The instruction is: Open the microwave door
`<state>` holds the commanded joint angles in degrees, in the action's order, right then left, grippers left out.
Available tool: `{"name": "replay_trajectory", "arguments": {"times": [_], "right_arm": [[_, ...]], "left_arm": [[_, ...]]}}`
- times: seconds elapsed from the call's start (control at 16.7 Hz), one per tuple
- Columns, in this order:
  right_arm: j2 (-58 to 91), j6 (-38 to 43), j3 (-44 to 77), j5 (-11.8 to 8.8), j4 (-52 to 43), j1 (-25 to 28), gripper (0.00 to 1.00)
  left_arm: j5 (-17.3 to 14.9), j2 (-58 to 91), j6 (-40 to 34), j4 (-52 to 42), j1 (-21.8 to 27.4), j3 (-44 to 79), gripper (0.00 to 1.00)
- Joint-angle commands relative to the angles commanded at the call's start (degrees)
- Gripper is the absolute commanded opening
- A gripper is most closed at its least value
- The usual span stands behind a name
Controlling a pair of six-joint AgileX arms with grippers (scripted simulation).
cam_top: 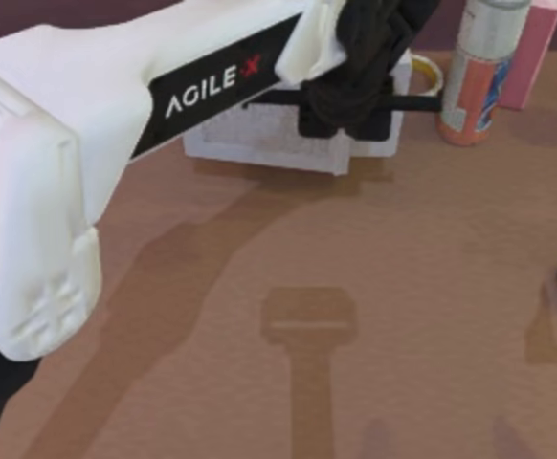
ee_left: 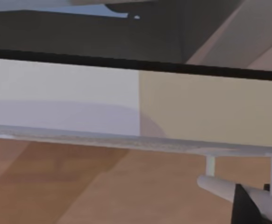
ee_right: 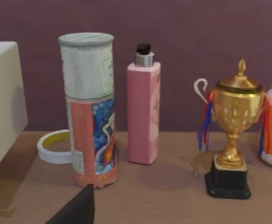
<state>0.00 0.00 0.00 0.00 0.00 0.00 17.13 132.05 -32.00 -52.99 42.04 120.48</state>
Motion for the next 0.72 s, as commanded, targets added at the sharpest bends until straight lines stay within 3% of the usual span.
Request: {"name": "replay_trajectory", "arguments": {"times": [0.72], "right_arm": [[0.0,0.0,0.0,0.0,0.0,0.0,1.0]], "left_arm": [[-1.06,-2.74,2.24,2.61,-0.09,-4.61,0.0]]}}
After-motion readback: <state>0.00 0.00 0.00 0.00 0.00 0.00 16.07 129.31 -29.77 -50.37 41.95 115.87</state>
